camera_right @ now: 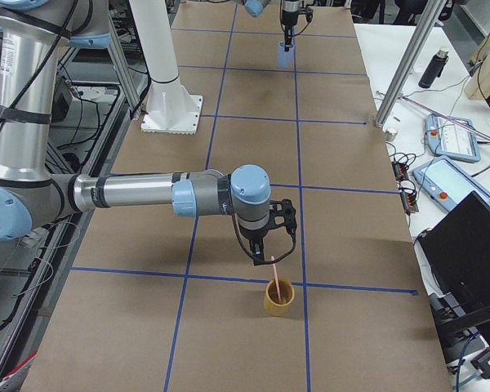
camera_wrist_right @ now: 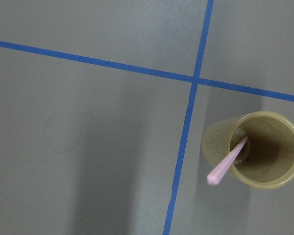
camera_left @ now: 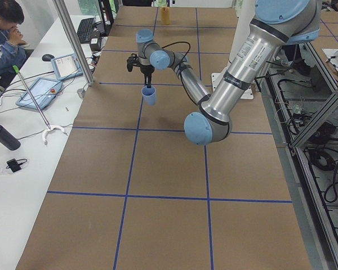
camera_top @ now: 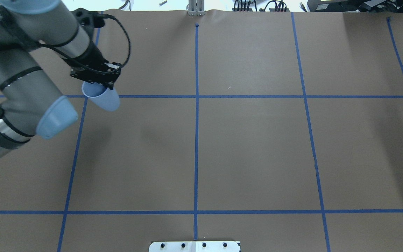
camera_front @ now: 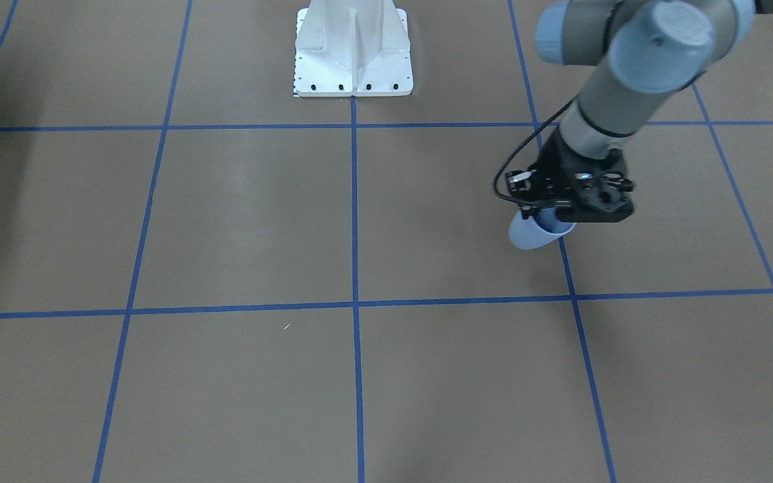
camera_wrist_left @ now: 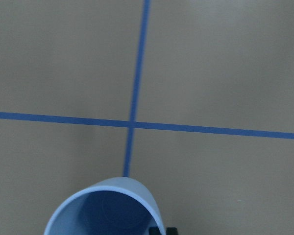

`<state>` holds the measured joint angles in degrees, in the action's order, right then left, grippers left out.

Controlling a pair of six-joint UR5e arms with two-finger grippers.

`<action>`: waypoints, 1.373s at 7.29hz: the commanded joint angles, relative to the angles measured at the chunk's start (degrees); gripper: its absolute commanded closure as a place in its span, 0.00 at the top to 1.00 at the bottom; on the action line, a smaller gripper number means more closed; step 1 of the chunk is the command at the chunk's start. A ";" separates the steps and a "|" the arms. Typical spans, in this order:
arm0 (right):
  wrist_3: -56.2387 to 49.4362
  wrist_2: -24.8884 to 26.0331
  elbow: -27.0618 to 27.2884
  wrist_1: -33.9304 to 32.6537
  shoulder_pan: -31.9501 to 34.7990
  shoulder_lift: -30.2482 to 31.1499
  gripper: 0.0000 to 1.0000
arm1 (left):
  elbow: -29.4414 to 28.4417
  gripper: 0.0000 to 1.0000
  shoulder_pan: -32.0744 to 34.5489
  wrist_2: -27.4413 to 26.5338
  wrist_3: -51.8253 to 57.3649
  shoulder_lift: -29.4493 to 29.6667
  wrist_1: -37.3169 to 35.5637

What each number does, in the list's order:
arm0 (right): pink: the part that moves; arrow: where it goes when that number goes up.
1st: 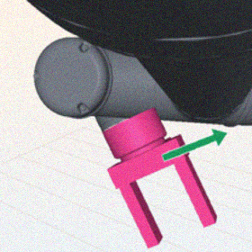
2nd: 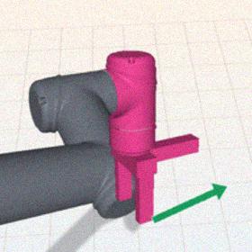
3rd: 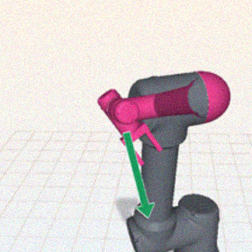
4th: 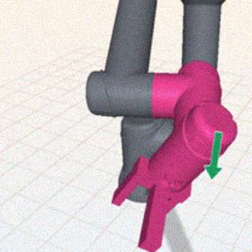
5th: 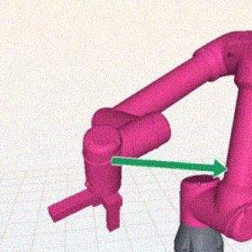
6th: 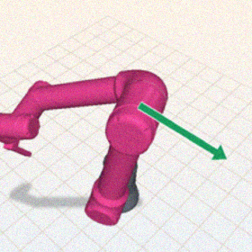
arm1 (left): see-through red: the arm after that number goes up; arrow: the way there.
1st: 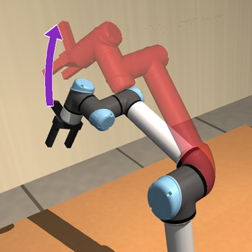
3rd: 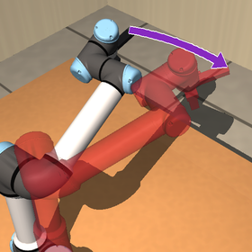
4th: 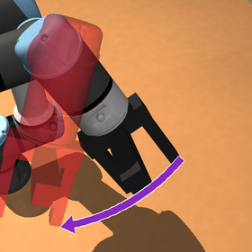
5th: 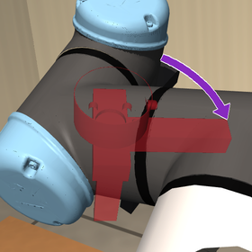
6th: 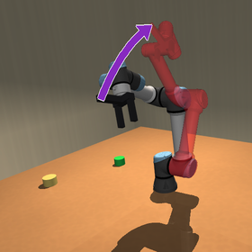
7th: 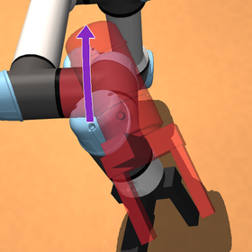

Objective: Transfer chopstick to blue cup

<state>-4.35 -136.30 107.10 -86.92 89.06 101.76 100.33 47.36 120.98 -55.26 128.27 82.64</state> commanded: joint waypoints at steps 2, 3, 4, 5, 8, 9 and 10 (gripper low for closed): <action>0.14 -2.73 -0.14 0.70 -0.55 -0.08 1.00 | -23.61 0.00 -6.65 -9.77 -2.13 22.92 0.06; 0.14 -3.27 -0.05 0.70 -0.55 -0.08 1.00 | -26.47 0.00 -8.41 -10.14 -2.39 25.16 0.50; 0.14 -3.53 -0.05 0.79 -0.46 0.01 1.00 | -27.28 0.00 -10.60 -10.15 -4.66 25.36 1.81; 0.22 -3.54 0.04 0.88 -0.46 -0.07 1.00 | -29.12 0.00 -11.23 -10.15 -5.38 25.45 4.43; 0.22 -3.54 0.04 0.79 -0.46 0.10 1.00 | -30.19 0.00 -12.64 -11.29 -7.13 25.80 5.86; 0.22 -3.54 0.04 0.79 -0.46 0.10 1.00 | -30.11 0.00 -12.90 -11.29 -7.14 25.80 5.86; 0.22 -3.54 0.04 0.79 -0.46 0.10 1.00 | -30.19 0.00 -12.99 -11.38 -7.14 25.71 5.86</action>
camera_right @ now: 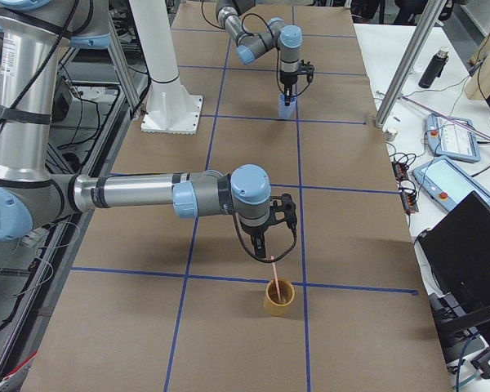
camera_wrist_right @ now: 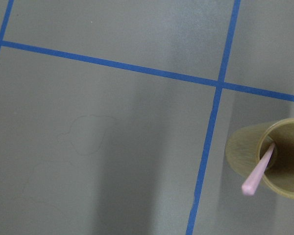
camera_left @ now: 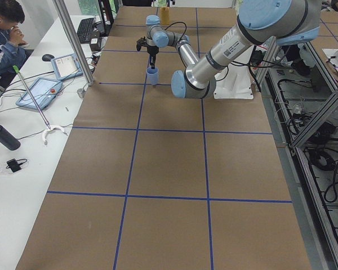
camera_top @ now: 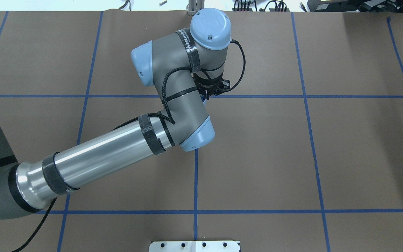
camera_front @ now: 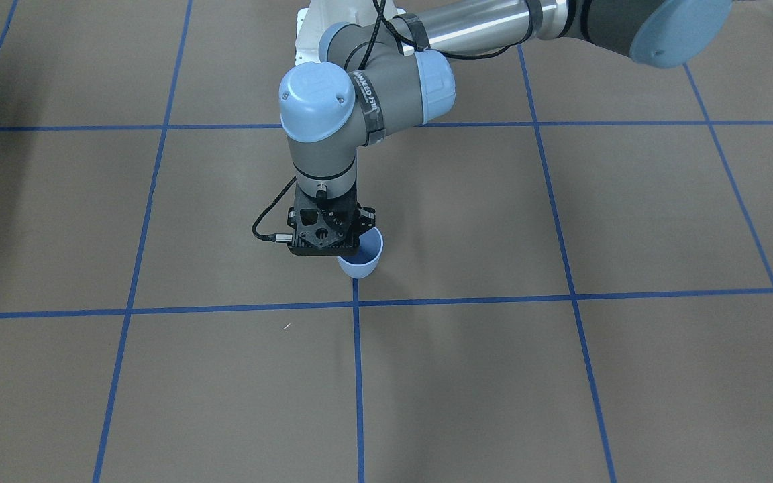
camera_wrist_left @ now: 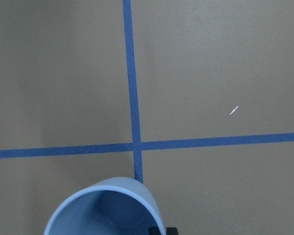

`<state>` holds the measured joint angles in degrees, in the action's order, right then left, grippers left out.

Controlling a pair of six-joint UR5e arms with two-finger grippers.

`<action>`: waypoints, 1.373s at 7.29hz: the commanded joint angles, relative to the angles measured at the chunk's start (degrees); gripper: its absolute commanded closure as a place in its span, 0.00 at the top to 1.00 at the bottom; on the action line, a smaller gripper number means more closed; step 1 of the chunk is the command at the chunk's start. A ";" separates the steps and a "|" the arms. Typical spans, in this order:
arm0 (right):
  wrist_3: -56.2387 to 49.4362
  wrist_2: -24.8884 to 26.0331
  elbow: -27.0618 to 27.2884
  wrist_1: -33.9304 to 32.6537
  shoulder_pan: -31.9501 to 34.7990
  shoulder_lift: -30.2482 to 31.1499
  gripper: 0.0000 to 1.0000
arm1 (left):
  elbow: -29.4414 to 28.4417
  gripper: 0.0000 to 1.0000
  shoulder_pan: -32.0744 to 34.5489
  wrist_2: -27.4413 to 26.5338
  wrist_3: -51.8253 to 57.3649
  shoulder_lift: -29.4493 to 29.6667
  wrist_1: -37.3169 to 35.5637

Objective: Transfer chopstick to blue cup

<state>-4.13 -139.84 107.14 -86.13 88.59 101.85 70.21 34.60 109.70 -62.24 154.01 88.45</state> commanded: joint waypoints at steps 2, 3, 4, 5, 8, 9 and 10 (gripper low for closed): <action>0.00 0.10 0.18 0.00 0.00 0.02 1.00 | -0.08 0.00 -0.59 -0.10 -0.25 -0.20 0.05; 0.00 0.10 0.35 0.00 0.00 0.02 1.00 | -0.08 0.00 -0.68 -0.10 -0.34 -0.29 0.05; 0.00 0.10 0.44 0.00 0.09 0.02 1.00 | -0.17 0.00 -0.77 -0.10 -0.34 -0.46 0.14; 0.09 0.10 0.36 0.00 0.09 0.02 1.00 | -0.17 0.02 -0.77 -0.10 -0.34 -0.55 0.14; 0.00 0.10 0.36 0.00 0.09 0.02 1.00 | 0.10 0.98 -0.77 -0.10 -1.04 -0.47 0.14; 0.09 0.10 0.44 0.00 0.09 0.02 1.00 | 1.66 0.99 -0.51 -0.10 -1.39 -0.55 -0.30; 0.09 0.10 0.44 0.00 0.09 -0.07 1.00 | 4.03 0.99 0.63 -0.02 -1.57 -0.64 -1.08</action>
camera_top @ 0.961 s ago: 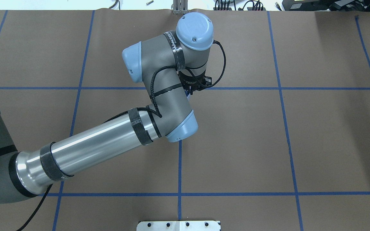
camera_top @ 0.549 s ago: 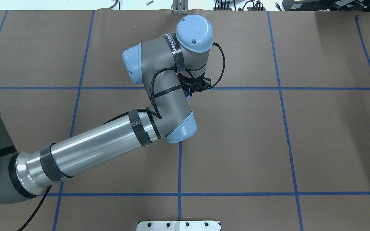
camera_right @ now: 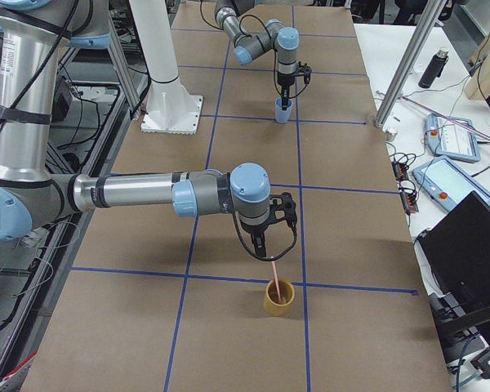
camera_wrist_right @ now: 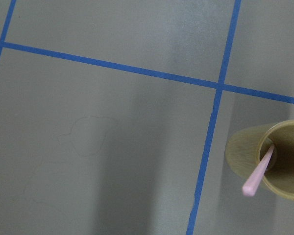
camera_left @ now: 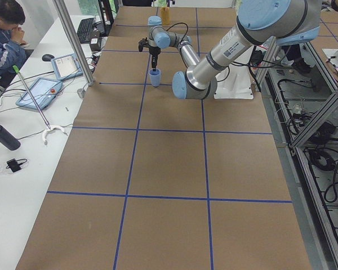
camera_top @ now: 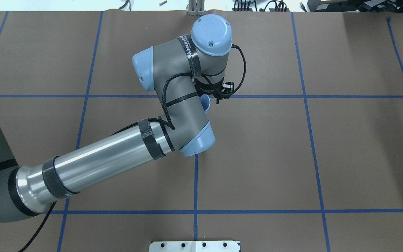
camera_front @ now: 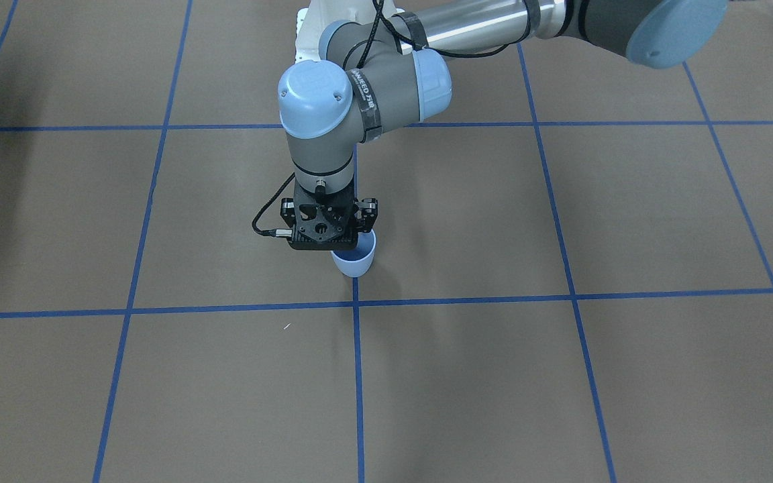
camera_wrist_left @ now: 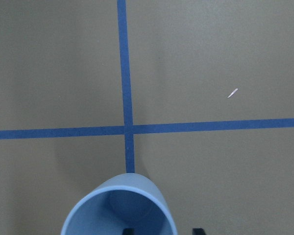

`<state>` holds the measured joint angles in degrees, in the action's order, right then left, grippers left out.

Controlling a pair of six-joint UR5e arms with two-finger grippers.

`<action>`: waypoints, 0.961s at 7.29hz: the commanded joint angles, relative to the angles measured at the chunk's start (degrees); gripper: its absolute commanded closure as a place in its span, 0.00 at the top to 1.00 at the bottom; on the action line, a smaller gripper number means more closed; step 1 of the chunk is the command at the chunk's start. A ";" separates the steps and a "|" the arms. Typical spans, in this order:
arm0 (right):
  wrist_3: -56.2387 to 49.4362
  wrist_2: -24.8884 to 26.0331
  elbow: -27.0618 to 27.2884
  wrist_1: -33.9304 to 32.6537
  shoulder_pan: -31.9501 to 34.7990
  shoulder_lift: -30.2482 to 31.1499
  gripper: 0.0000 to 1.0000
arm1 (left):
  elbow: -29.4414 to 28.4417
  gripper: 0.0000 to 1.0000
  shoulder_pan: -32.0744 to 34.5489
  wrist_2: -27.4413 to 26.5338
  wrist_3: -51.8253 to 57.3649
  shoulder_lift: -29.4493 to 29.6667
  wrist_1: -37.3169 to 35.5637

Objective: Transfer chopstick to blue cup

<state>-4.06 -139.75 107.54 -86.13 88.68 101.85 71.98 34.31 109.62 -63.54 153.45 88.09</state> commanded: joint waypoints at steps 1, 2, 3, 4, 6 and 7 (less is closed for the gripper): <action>0.02 0.09 -0.05 0.00 0.00 -0.07 1.00 | 6.89 0.99 3.02 0.33 0.00 -2.17 -4.38; 2.02 0.09 0.03 0.00 0.00 -0.07 1.00 | 14.42 0.99 4.61 0.59 0.78 -7.93 -6.60; 5.87 0.17 0.03 0.09 0.00 -0.07 1.00 | 22.24 0.99 6.88 2.77 5.31 -15.65 -6.62; 6.26 0.35 -0.31 0.00 0.00 0.01 1.00 | 29.98 0.99 11.26 6.62 11.36 -25.38 -6.01; 6.26 1.92 -2.67 0.00 0.09 -0.07 1.00 | 35.31 0.99 21.53 13.39 27.25 -37.73 -5.83; 6.26 2.28 -3.30 0.00 0.09 -0.34 1.00 | 36.46 0.99 26.72 14.38 37.16 -43.79 -5.48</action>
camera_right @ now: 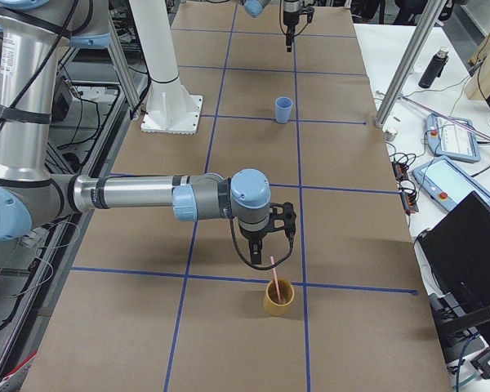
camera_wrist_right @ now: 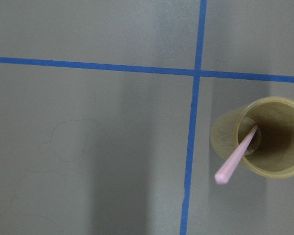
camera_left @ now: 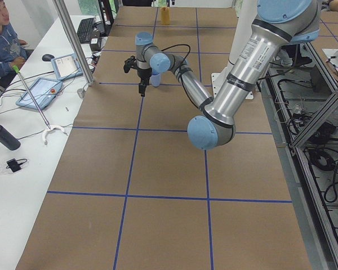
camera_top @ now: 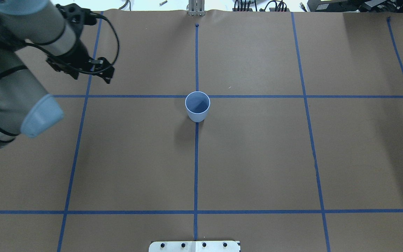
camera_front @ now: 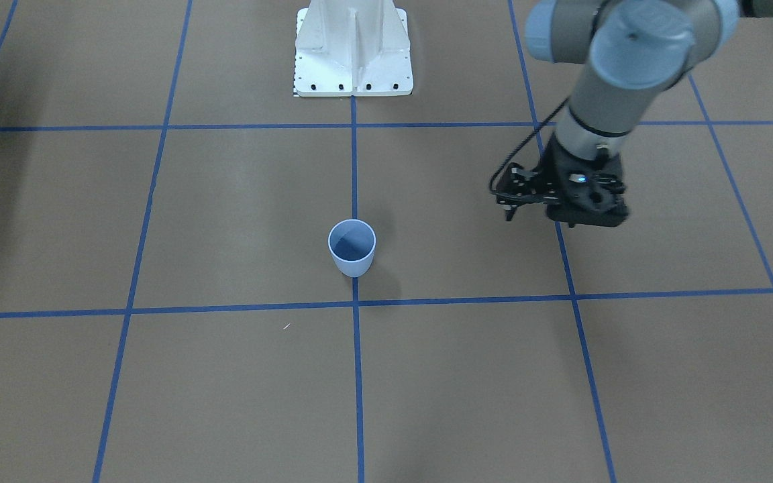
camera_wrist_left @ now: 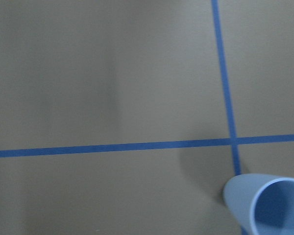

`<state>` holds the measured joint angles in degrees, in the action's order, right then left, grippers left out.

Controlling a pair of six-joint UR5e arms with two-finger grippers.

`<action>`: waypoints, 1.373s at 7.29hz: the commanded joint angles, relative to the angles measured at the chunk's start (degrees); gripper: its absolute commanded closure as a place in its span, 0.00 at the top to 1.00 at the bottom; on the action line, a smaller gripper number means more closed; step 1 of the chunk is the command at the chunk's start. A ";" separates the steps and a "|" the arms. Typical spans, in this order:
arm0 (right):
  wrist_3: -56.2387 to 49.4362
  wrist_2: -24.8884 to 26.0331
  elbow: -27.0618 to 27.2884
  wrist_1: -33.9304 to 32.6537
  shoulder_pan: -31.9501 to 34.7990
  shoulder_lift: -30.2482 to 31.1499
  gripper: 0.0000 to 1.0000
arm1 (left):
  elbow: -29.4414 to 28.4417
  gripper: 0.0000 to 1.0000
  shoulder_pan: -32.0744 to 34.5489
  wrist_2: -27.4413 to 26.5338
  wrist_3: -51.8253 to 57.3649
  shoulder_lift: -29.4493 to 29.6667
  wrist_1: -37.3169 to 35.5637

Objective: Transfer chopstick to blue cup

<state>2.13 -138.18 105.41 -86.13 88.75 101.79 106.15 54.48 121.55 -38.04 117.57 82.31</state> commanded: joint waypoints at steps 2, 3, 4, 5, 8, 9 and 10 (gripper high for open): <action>-0.02 0.72 -1.35 0.00 0.02 -0.27 1.00 | 2.04 0.99 15.26 2.03 28.03 -14.80 0.31; -0.02 1.59 -1.44 0.00 0.02 -0.27 1.00 | 1.52 0.99 19.48 1.85 35.68 -18.31 0.31; -0.10 2.73 -1.96 0.08 -0.07 -0.36 1.00 | -0.75 0.99 23.87 2.29 42.97 -19.74 0.31; -0.28 2.83 -3.53 0.00 0.01 -1.93 1.00 | -2.77 0.99 27.83 2.55 47.83 -21.58 0.39; -0.02 4.66 -7.67 0.00 -0.07 -6.41 0.93 | -2.62 0.99 28.04 6.25 47.88 -22.56 0.48; 0.33 4.67 -8.11 -0.09 -0.07 -6.60 0.90 | -2.36 0.99 28.04 6.25 47.88 -22.56 0.57; 2.16 4.32 -8.12 -0.09 -0.07 -6.69 0.78 | -2.18 0.99 28.04 6.25 47.80 -22.56 0.57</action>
<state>2.72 -133.75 97.58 -86.18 88.70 95.47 103.74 82.49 127.68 9.78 95.10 82.85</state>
